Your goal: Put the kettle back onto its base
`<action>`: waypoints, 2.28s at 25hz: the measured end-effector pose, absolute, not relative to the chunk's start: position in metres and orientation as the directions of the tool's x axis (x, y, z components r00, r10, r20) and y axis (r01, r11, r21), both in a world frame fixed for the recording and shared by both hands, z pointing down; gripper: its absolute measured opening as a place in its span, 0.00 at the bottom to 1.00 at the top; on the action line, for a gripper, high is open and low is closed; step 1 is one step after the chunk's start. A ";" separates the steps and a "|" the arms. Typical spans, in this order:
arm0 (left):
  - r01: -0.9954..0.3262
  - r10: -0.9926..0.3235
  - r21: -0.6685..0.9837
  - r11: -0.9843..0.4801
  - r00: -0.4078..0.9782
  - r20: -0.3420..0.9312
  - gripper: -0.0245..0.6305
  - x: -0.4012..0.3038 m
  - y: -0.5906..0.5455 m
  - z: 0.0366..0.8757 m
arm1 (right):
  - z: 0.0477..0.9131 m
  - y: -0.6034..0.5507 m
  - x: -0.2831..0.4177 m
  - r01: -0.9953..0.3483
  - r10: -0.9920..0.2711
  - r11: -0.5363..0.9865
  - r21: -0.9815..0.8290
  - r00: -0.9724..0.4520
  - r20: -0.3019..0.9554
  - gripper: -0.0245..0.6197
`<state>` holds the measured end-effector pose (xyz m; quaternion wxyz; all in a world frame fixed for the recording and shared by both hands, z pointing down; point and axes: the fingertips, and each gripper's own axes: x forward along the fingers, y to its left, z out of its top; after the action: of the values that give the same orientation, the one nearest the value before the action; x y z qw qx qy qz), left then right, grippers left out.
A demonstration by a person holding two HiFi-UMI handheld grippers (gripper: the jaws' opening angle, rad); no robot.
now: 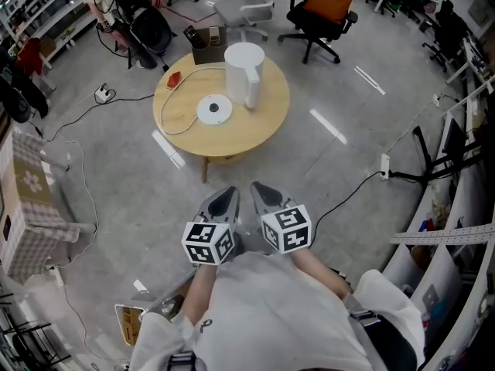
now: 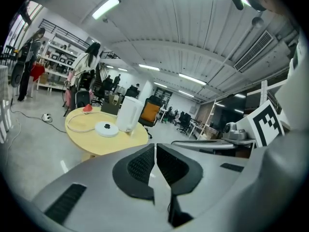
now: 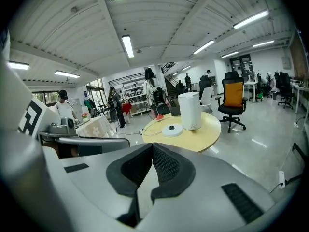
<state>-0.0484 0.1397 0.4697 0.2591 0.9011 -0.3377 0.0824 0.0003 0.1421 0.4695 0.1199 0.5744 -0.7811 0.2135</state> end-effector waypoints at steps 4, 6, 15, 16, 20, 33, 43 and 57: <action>-0.631 -0.554 0.452 -0.630 0.773 0.307 0.09 -0.049 0.120 0.472 | 0.474 0.123 -0.004 -0.950 -0.840 0.246 -0.194 -0.309 0.446 0.08; -0.617 -0.547 0.471 -0.631 0.784 0.294 0.09 -0.050 0.112 0.470 | 0.475 0.115 -0.005 -0.950 -0.838 0.243 -0.197 -0.308 0.450 0.08; -0.621 -0.546 0.474 -0.624 0.781 0.305 0.09 -0.061 0.072 0.478 | 0.481 0.076 -0.017 -0.954 -0.834 0.238 -0.181 -0.296 0.466 0.08; -0.622 -0.547 0.476 -0.622 0.780 0.304 0.09 -0.062 0.068 0.479 | 0.481 0.073 -0.019 -0.953 -0.831 0.245 -0.180 -0.302 0.467 0.08; -0.626 -0.543 0.465 -0.626 0.778 0.316 0.09 -0.064 0.055 0.480 | 0.483 0.063 -0.027 -0.941 -0.813 0.261 -0.216 -0.335 0.476 0.08; -0.580 -0.465 0.403 -0.708 0.812 0.353 0.09 -0.067 0.020 0.483 | 0.488 0.022 -0.043 -0.945 -0.816 0.222 -0.241 -0.315 0.485 0.08; -0.555 -0.429 0.413 -0.722 0.827 0.363 0.09 -0.066 0.010 0.485 | 0.490 0.004 -0.041 -0.958 -0.826 0.180 -0.224 -0.271 0.494 0.08; -0.628 -0.490 0.398 -0.669 0.775 0.399 0.09 -0.085 -0.002 0.488 | 0.481 -0.001 -0.042 -0.967 -0.857 0.144 -0.211 -0.229 0.463 0.08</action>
<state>-0.0854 -0.0021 0.4877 0.2647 0.9041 -0.3090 0.1304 -0.0424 -0.0012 0.4810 0.1168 0.6100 -0.7473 0.2362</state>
